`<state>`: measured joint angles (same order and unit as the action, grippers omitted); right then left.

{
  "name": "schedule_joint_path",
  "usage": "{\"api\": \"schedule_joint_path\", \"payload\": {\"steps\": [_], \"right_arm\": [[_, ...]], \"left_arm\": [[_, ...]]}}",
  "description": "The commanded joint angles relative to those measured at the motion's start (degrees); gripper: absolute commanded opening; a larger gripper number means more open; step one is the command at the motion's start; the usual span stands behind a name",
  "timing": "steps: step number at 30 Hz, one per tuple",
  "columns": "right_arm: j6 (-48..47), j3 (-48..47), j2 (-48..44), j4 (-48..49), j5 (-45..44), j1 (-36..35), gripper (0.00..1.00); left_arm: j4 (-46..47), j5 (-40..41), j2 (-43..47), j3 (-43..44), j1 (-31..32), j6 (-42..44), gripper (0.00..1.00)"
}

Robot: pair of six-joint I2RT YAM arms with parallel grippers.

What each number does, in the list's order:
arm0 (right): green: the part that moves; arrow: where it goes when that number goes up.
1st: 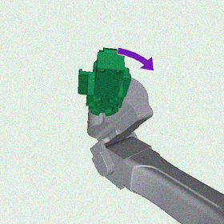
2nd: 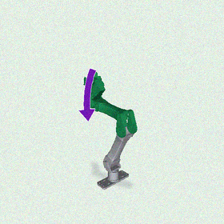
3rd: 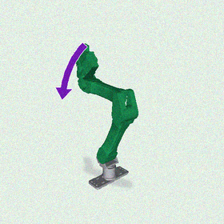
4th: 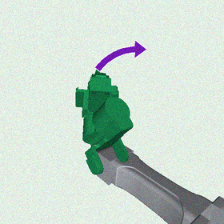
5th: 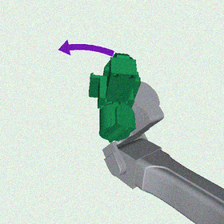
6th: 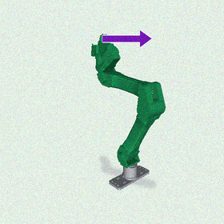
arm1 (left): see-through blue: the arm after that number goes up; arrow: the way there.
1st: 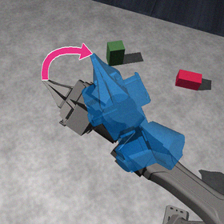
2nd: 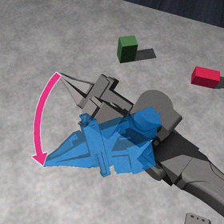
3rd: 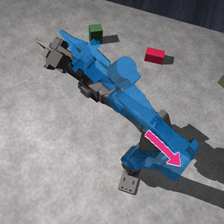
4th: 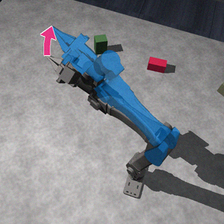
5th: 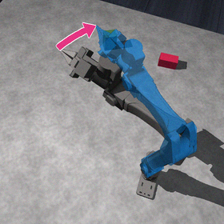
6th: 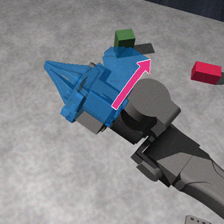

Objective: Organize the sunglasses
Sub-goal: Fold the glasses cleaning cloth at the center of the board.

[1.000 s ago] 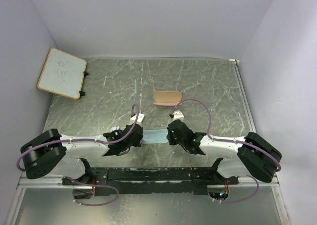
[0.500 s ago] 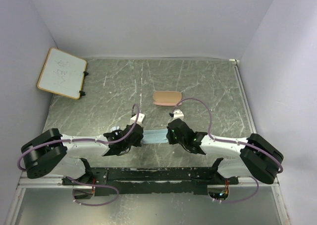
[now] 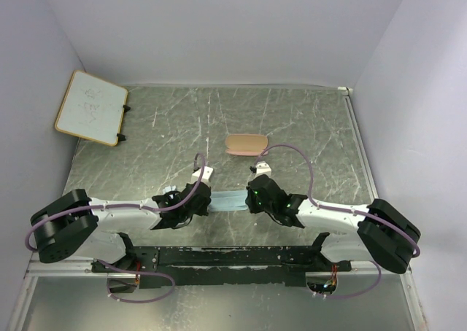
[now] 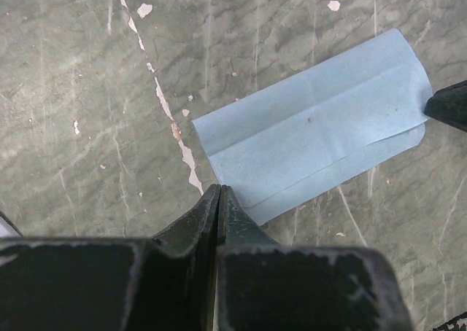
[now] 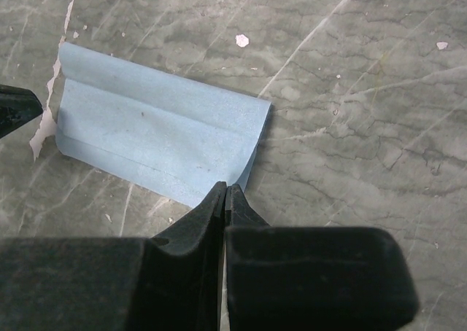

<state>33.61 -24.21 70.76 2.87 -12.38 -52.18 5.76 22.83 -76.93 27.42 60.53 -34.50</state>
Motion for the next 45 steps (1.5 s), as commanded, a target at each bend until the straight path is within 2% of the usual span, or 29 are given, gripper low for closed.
{"api": "schedule_joint_path", "payload": {"steps": [1, 13, 45], "right_arm": [[0.16, -1.04, -0.3, -0.47, 0.5, 0.02, 0.0], [0.06, -1.0, 1.3, 0.39, 1.44, 0.06, 0.0], [-0.12, -1.27, 1.82, -0.91, 1.85, -0.34, 0.0]], "left_arm": [[0.09, 0.9, 2.27, 0.73, -0.15, 0.25, 0.11], [-2.41, 3.44, 6.07, 0.89, -0.13, 0.41, 0.12], [-1.09, 2.17, 3.93, 0.62, -0.15, 0.17, 0.12]]}}
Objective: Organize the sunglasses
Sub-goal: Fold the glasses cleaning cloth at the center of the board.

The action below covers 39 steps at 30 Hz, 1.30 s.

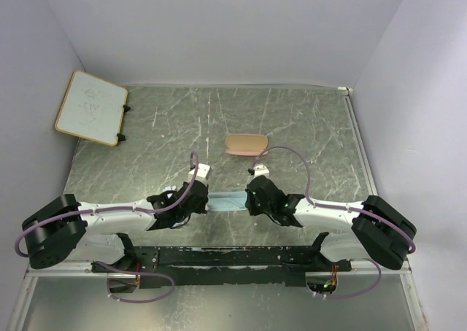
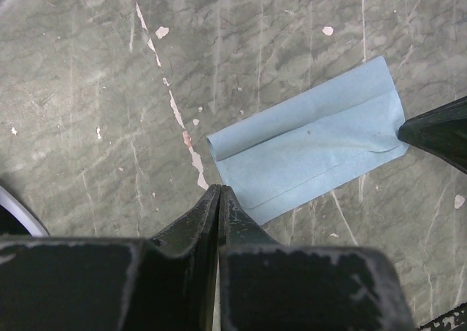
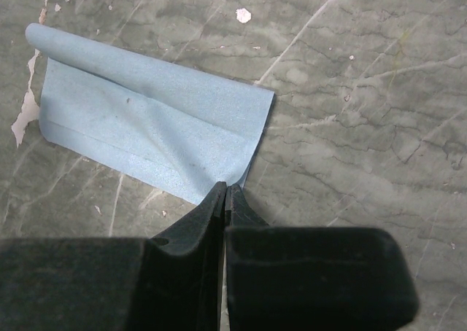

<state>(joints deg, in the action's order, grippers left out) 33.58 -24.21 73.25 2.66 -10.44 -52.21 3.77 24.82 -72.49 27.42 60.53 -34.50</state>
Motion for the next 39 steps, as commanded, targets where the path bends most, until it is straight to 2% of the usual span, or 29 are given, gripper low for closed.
{"api": "schedule_joint_path", "payload": {"steps": [1, 27, 39], "right_arm": [[-0.1, -1.17, -0.73, -0.72, -0.03, -0.33, 0.0], [-0.06, -1.54, 0.4, -0.89, 0.2, -0.82, 0.0], [-0.17, -1.7, 0.79, -0.9, 0.04, -0.85, 0.0]], "left_arm": [[0.89, 0.24, -0.54, 0.6, -0.13, 0.15, 0.12], [1.34, -2.33, 0.16, 2.22, -0.15, 1.34, 0.14], [11.63, -9.65, -9.02, 6.2, -0.15, 5.27, 0.14]]}}
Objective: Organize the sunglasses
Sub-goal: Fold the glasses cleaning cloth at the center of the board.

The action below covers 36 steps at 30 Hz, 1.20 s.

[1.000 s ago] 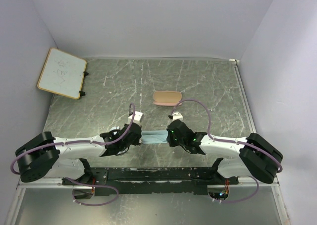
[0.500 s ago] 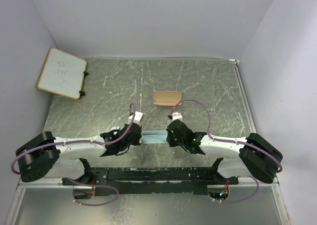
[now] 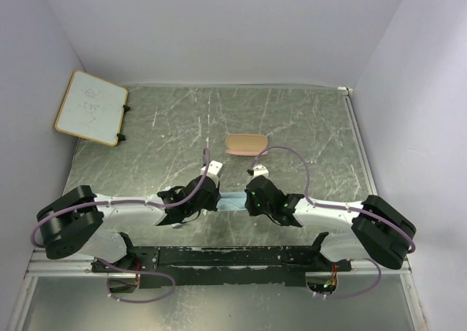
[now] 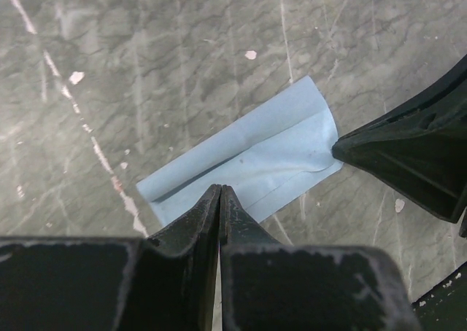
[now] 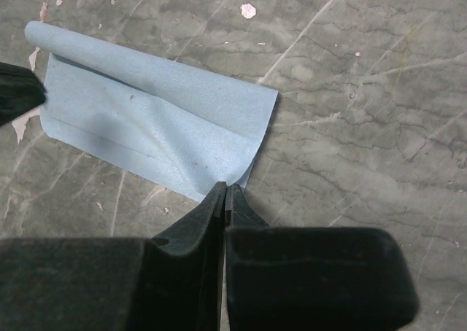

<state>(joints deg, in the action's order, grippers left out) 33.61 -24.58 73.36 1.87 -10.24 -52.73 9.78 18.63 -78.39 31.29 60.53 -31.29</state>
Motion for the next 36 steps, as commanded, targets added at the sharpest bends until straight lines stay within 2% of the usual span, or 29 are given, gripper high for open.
{"api": "schedule_joint_path", "payload": {"steps": [1, 22, 36], "right_arm": [[-0.21, -1.39, 0.77, -0.11, -0.21, -0.28, 0.0], [0.1, -1.04, -0.75, -1.84, -1.13, -0.28, 0.0], [0.06, -0.82, -1.0, -2.15, -0.78, -0.3, 0.0]], "left_arm": [[6.24, -3.63, -4.02, 2.77, -0.15, 2.21, 0.13], [13.5, -6.92, -12.98, 5.48, -0.25, 2.72, 0.13], [14.09, -7.21, -13.57, 5.88, -0.29, 2.81, 0.14]]}}
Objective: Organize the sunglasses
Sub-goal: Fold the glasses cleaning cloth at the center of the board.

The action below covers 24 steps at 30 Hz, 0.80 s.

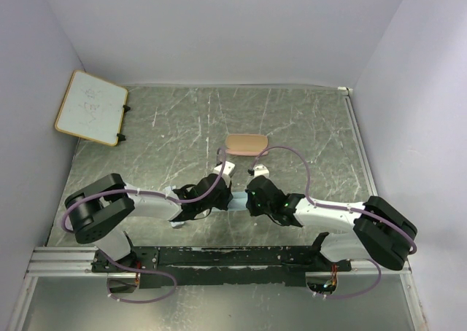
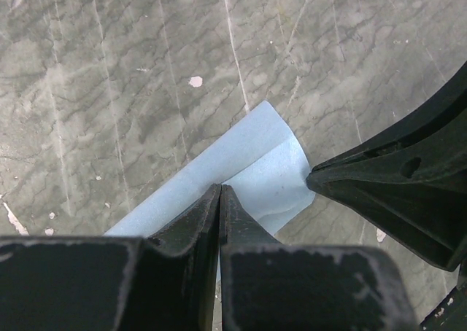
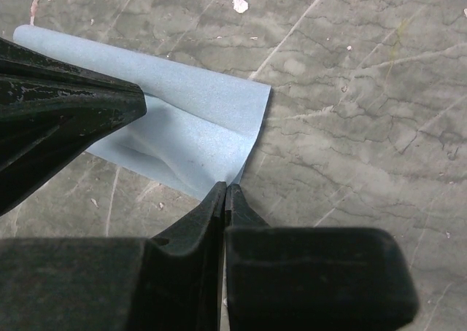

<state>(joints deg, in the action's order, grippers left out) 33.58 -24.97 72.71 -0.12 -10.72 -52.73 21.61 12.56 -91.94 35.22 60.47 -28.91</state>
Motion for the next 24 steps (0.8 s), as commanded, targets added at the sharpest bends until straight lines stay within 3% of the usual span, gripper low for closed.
{"api": "schedule_joint_path", "payload": {"steps": [1, 24], "right_arm": [[0.08, -0.43, -0.29, -0.07, -0.27, -0.28, 0.0], [0.25, -0.38, -0.15, 0.12, -0.47, -0.26, 0.0]], "left_arm": [[2.22, -1.32, -0.07, 2.17, -0.22, 0.5, 0.14], [-0.05, -4.13, -2.86, 1.88, -0.23, -1.86, 0.08]]}}
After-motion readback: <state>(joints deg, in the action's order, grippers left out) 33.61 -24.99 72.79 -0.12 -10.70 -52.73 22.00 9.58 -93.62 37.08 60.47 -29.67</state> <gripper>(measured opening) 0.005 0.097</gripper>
